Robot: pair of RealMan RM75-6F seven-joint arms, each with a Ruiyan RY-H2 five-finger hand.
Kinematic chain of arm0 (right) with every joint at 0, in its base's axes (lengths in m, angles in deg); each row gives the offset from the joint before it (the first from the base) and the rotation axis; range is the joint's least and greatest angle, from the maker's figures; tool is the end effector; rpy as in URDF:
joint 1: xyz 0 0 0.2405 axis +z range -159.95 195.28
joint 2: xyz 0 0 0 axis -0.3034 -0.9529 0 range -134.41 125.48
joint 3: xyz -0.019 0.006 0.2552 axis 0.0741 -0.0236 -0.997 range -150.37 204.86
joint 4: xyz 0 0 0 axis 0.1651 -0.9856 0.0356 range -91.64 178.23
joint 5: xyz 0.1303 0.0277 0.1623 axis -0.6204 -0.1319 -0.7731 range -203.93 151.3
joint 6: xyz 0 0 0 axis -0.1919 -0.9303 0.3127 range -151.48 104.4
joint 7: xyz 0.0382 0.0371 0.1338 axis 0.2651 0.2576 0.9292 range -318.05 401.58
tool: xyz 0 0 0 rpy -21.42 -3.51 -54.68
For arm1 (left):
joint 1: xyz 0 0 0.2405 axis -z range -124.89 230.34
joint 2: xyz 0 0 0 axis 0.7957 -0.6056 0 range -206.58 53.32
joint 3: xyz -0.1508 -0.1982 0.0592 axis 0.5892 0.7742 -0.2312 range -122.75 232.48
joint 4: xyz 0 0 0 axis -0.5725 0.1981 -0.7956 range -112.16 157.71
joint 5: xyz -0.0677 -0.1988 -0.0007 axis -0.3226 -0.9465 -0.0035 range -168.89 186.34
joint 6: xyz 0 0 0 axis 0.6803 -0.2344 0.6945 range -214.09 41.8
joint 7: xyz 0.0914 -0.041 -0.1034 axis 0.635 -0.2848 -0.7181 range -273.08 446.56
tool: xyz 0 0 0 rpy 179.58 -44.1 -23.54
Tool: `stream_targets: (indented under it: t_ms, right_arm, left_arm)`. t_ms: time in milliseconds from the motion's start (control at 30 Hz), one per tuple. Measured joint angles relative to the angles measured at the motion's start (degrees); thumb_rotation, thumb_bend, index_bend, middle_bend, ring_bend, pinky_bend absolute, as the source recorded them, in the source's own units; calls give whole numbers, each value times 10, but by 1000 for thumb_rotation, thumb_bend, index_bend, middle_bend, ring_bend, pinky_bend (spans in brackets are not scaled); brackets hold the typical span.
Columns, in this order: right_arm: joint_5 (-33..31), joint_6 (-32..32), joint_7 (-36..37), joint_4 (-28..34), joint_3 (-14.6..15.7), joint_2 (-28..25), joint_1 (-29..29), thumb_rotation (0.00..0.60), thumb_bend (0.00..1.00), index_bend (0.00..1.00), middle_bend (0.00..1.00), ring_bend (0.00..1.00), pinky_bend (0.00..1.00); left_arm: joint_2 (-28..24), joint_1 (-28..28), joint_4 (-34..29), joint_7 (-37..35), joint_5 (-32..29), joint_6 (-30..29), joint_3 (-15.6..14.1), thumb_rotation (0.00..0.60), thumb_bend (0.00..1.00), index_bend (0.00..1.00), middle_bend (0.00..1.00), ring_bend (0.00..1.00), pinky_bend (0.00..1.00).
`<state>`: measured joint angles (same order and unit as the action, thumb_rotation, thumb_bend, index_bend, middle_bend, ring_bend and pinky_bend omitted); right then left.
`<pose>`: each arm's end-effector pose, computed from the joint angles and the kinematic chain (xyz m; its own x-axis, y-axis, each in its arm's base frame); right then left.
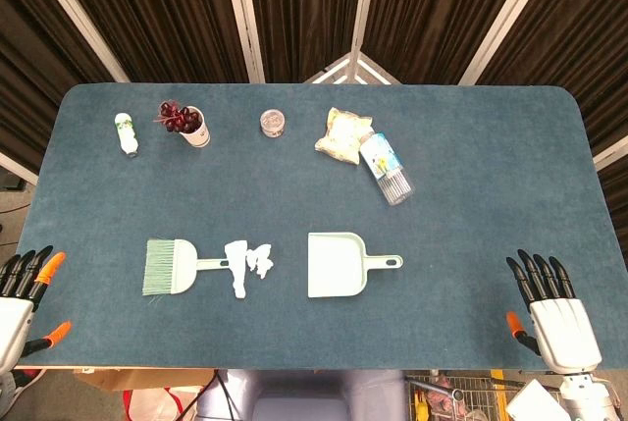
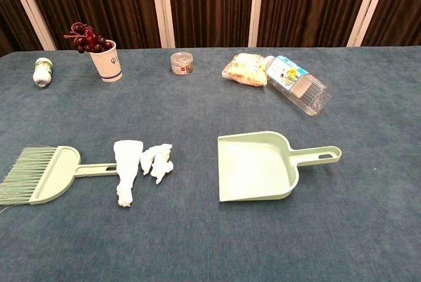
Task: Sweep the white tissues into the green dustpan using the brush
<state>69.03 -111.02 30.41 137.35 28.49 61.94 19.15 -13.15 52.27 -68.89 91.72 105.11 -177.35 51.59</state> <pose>-0.2918 -0.1462 0.1319 0.5168 -0.0328 0.8555 -0.8514 -0.1250 0.5095 -0.3060 0.1285 0.1533 0.4947 0.0305 0.8685 0.8657 -0.1050 -0.4894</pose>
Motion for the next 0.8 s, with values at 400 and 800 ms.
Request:
stream_targets:
  t_ms: [400,800]
  right_arm:
    - [0,-2,6,2,1,-5,-1,600,385,0,0,0,0]
    - [-2,28,-6,21,-12,-7,25,600,385,0,551,562,625]
  left_arm:
    - [1,0,-2,3,2,0,0,600,0,0,0,0,0]
    - [1,1,-6,3,-1,1,1,600,0,0,0,0,0]
